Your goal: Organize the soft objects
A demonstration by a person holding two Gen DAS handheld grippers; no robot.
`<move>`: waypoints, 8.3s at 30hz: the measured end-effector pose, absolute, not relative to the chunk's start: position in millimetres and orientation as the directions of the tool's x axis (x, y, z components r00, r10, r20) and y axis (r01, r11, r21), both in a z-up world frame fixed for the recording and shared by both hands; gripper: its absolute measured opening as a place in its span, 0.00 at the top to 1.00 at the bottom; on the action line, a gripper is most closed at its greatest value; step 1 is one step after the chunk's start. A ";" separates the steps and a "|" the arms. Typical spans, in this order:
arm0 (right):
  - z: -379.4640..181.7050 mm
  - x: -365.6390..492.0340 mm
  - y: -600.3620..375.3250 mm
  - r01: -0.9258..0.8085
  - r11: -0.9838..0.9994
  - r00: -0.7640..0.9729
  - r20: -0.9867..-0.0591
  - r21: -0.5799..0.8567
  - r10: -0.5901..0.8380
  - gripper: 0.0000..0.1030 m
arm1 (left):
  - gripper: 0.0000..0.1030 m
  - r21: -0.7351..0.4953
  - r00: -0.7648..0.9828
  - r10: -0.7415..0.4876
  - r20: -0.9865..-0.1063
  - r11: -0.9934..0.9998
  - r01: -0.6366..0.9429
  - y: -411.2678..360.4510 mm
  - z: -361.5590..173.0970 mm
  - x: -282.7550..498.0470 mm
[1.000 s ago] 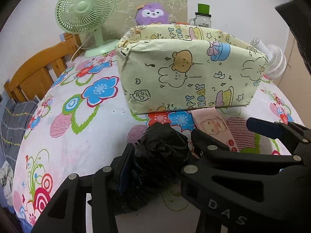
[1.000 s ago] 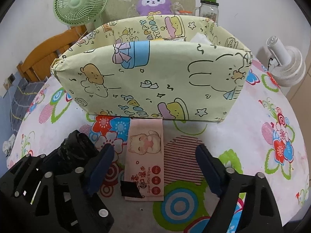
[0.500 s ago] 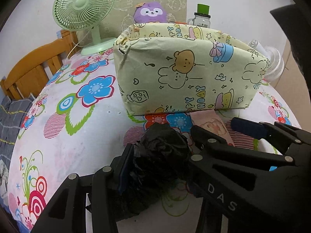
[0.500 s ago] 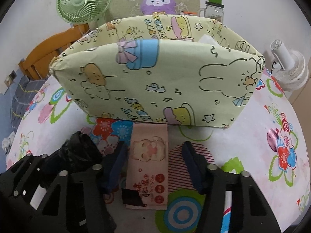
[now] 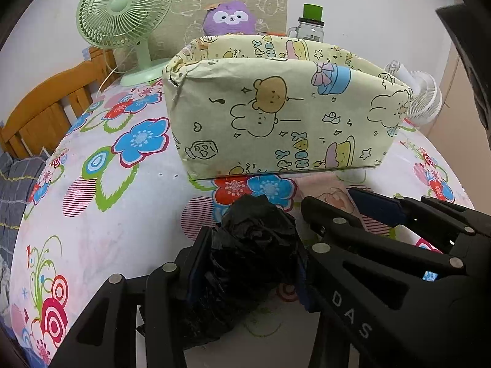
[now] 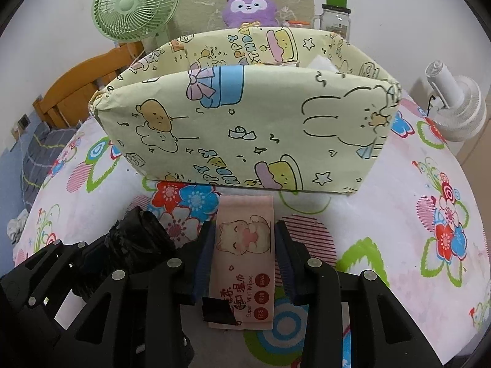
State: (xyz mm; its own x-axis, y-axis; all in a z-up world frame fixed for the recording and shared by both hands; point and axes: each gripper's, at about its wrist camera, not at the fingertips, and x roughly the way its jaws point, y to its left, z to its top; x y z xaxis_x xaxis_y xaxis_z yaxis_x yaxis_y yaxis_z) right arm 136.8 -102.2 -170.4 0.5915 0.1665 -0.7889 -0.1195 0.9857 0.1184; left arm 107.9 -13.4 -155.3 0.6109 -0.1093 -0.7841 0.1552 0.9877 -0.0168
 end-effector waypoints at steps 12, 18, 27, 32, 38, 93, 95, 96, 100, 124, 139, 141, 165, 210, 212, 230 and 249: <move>-156.6 121.6 -113.1 -0.095 0.988 0.622 -0.768 0.118 0.152 0.60 | 0.53 -0.028 0.626 -0.120 -0.770 0.988 0.155 -20.0 -143.7 96.3; -148.0 112.7 -117.1 -0.091 0.988 0.643 -0.751 0.122 0.152 0.60 | 0.53 -0.025 0.643 -0.122 -0.756 0.987 0.159 -23.3 -135.7 89.8; -130.5 98.7 -123.7 -0.083 0.989 0.681 -0.717 0.126 0.149 0.59 | 0.53 -0.030 0.671 -0.136 -0.729 0.986 0.167 -28.3 -120.4 79.9; -119.6 92.4 -125.8 -0.084 0.989 0.701 -0.698 0.124 0.147 0.59 | 0.53 -0.031 0.690 -0.139 -0.710 0.986 0.167 -30.2 -110.3 74.6; -105.8 85.8 -128.4 -0.088 0.988 0.724 -0.674 0.124 0.149 0.59 | 0.53 -0.031 0.712 -0.139 -0.688 0.986 0.163 -32.1 -98.4 68.4; -5.8 86.1 -138.7 -0.099 0.987 0.835 -0.530 0.123 0.150 0.59 | 0.53 -0.001 0.830 -0.132 -0.542 0.988 0.157 -38.1 1.4 70.9; -4.7 89.1 -138.9 -0.099 0.987 0.835 -0.530 0.123 0.150 0.59 | 0.53 -0.002 0.830 -0.133 -0.541 0.988 0.157 -38.4 2.2 74.3; -3.7 91.8 -139.1 -0.099 0.987 0.835 -0.530 0.123 0.150 0.59 | 0.53 -0.002 0.831 -0.133 -0.541 0.988 0.156 -38.6 2.6 75.8; -1.2 100.2 -138.9 -0.101 0.988 0.834 -0.531 0.120 0.150 0.59 | 0.53 -0.006 0.831 -0.133 -0.540 0.988 0.154 -38.6 3.3 82.2; -4.2 159.2 -135.1 -0.127 0.984 0.823 -0.541 0.123 0.174 0.59 | 0.53 -0.038 0.825 -0.116 -0.553 0.993 0.115 -33.2 0.9 136.1; -22.7 201.2 -135.4 -0.126 0.983 0.793 -0.582 0.134 0.181 0.59 | 0.53 -0.040 0.803 -0.096 -0.588 0.995 0.090 -33.2 -16.4 176.4; -25.6 205.4 -136.0 -0.126 0.982 0.788 -0.587 0.137 0.183 0.59 | 0.53 -0.040 0.800 -0.093 -0.593 0.995 0.086 -32.5 -19.3 181.2; -61.5 240.2 -135.6 -0.120 0.983 0.740 -0.648 0.140 0.183 0.59 | 0.42 -0.042 0.743 -0.088 -0.664 0.996 0.081 -31.8 -60.0 221.2; -83.8 244.9 -118.0 -0.154 0.980 0.706 -0.679 0.128 0.200 0.25 | 0.19 -0.008 0.720 -0.051 -0.692 0.998 0.064 -20.2 -76.3 217.5; -79.8 240.4 -121.1 -0.150 0.980 0.716 -0.670 0.129 0.198 0.24 | 0.19 -0.009 0.728 -0.056 -0.683 0.998 0.068 -21.2 -72.2 213.6; -75.5 205.2 -152.9 -0.067 0.991 0.731 -0.670 0.116 0.128 0.16 | 0.13 -0.023 0.744 -0.110 -0.659 0.992 0.127 -45.4 -65.7 188.6; -70.9 162.3 -178.8 -0.039 0.989 0.757 -0.642 0.141 0.121 0.16 | 0.05 -0.008 0.768 -0.092 -0.634 0.994 0.113 -45.9 -60.7 150.5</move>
State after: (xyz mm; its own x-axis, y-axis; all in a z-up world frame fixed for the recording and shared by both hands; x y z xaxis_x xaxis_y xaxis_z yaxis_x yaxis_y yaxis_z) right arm 162.3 -178.8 -70.9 0.7572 0.1213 -0.6418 -0.0393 0.9893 0.1406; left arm 150.5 -45.9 -60.7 0.7678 -0.0920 -0.6341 0.1127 0.9936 -0.0077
